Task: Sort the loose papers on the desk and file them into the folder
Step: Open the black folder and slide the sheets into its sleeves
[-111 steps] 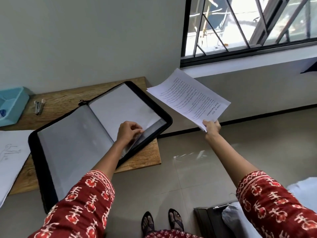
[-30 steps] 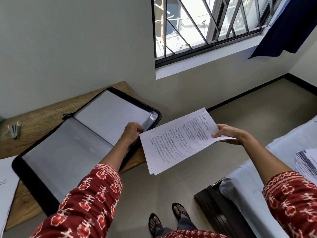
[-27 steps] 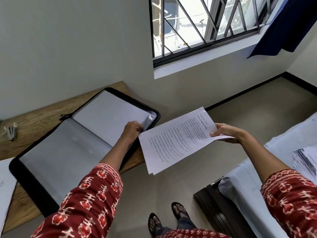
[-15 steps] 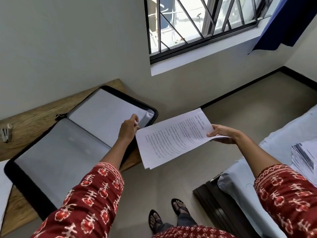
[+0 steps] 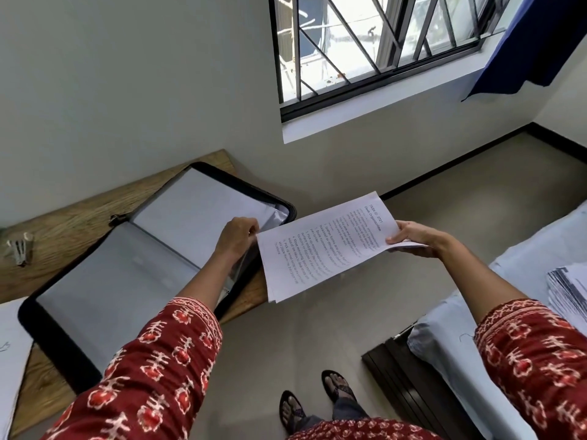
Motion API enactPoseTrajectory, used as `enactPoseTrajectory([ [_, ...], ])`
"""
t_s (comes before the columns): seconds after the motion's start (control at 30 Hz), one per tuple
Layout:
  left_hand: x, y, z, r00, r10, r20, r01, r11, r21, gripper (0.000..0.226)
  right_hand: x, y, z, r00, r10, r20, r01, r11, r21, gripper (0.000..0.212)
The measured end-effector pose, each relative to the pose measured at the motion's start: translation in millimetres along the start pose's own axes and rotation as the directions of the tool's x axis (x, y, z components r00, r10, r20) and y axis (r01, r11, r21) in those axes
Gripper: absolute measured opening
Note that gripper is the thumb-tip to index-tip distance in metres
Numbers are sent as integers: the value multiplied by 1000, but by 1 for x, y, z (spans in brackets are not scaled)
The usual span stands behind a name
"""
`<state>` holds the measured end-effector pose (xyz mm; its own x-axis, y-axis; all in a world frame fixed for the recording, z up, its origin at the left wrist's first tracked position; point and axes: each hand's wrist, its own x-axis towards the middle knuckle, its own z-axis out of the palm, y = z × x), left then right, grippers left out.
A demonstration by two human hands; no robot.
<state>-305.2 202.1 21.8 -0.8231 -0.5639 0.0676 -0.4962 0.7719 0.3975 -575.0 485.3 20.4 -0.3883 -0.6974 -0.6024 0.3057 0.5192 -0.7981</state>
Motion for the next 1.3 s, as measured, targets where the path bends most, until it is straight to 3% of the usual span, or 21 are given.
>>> enactPoseTrajectory([
  [0.17,-3,13,-5,998,-64,14,63,994,93,15,5,-4,1,998,-47,-41,51,993,109,40],
  [0.37,3,8,5,963,-263,54,265,963,-37,30,7,-4,29,992,-83,-100,99,980,170,38],
  [0.47,0,0,7,954,-293,60,291,956,33,37,10,4,45,995,-89,-53,99,969,226,37],
  [0.57,-6,-3,7,965,-251,75,251,968,12,26,10,15,55,992,-35,118,4,967,254,58],
  [0.63,-11,-2,7,980,-183,72,181,983,25,20,9,21,62,985,32,169,-68,975,210,59],
  [0.7,-13,2,5,991,-116,65,114,993,28,18,10,27,67,987,55,153,-84,979,184,53],
  [0.8,-12,7,5,997,-73,3,73,997,28,16,15,30,71,999,-13,43,6,988,152,35],
  [1.0,-16,4,9,999,-37,20,35,997,75,21,15,26,67,995,-64,-82,80,973,214,30],
  [1.17,-24,-1,13,997,-66,30,64,996,69,12,12,31,83,993,-32,-113,58,972,226,22],
  [1.3,-29,-3,11,997,-49,61,44,995,85,15,14,40,93,1000,12,0,-11,951,309,27],
])
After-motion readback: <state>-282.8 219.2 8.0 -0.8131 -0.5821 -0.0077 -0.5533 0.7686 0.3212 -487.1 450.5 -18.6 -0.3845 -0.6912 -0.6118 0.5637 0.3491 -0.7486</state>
